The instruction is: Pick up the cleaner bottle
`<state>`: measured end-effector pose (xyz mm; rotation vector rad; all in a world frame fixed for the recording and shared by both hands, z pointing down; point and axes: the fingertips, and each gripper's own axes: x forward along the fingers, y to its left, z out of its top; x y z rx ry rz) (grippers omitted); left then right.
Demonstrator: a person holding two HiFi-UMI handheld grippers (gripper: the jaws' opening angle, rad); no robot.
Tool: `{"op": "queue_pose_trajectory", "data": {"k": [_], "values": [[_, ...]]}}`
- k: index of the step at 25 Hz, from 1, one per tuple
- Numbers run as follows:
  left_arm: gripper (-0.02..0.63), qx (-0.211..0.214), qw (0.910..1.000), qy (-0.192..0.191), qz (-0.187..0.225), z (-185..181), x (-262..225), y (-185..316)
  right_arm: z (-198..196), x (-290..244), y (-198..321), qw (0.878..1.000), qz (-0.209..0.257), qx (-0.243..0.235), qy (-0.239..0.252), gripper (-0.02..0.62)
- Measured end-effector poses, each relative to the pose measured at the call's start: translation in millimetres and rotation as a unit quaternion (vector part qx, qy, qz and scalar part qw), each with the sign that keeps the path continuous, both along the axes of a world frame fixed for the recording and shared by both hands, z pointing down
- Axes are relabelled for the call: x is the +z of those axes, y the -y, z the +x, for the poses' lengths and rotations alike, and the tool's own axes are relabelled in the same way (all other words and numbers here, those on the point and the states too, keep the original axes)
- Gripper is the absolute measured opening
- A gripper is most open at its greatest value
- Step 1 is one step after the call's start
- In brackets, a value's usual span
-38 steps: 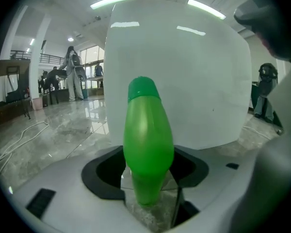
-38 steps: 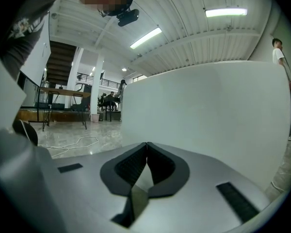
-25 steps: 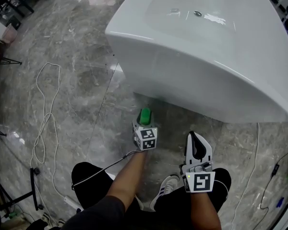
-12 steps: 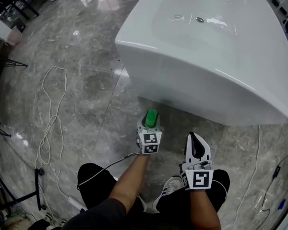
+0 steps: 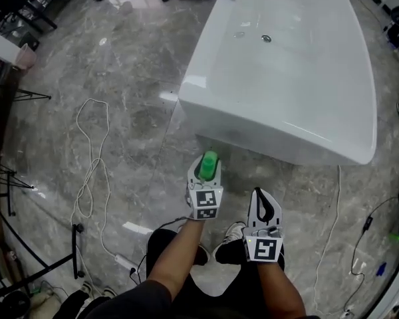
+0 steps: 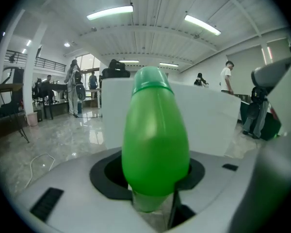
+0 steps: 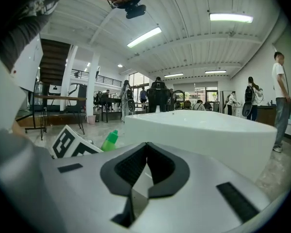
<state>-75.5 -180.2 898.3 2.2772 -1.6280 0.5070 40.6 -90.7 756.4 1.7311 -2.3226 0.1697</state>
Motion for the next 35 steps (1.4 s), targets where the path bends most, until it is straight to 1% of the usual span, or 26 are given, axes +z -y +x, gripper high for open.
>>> {"op": "queue_pose_trajectory", "data": {"k": [3,7,11,15,17,20,23,25,28,32,35], "values": [[0.187,0.002,1.0000,-0.001,0.001,-4.7,-88.0,-11.8,15.2,-68.4,-5.6,0.999,-0.026,0.023,-0.024,0.017],[0.187,-0.007,1.0000,0.000,0.000,-7.2,-206.6,-33.6,36.2,-159.7,-21.9,0.998,-0.041,0.034,-0.018,0.017],[0.187,-0.006,0.9998,0.003,0.018,0.1,-314.5,-44.8,53.5,-248.0,-21.1,0.999,-0.026,0.037,-0.006,0.017],[0.187,0.000,0.9997,0.005,0.022,12.3,-389.9,-71.3,68.8,-312.5,-34.9,0.999,-0.010,0.038,0.008,0.017],[0.187,0.003,0.9997,0.003,0.024,21.5,-418.6,-77.0,77.0,-332.7,-35.9,0.999,0.003,0.039,0.010,0.017],[0.187,0.007,0.9993,-0.027,0.024,40.1,-449.7,-77.5,92.6,-348.6,-30.1,0.999,0.014,0.048,0.020,0.018],[0.187,0.012,0.9988,-0.041,0.025,46.6,-478.8,-83.5,101.3,-367.7,-31.1,0.997,0.026,0.057,0.035,0.017],[0.187,0.017,0.9983,-0.042,0.038,53.9,-498.4,-82.9,109.7,-384.3,-30.2,0.997,0.038,0.060,0.034,0.017],[0.187,0.027,0.9979,-0.040,0.042,65.1,-517.0,-75.3,124.2,-401.6,-23.0,0.996,0.049,0.073,0.031,0.017],[0.187,0.060,0.9958,-0.051,0.048,73.9,-533.3,-58.4,132.6,-414.5,-13.2,0.994,0.056,0.095,0.024,0.017],[0.187,0.079,0.9939,-0.053,0.057,73.7,-553.0,-41.3,133.7,-429.9,-3.1,0.992,0.064,0.111,0.020,0.017]]}}
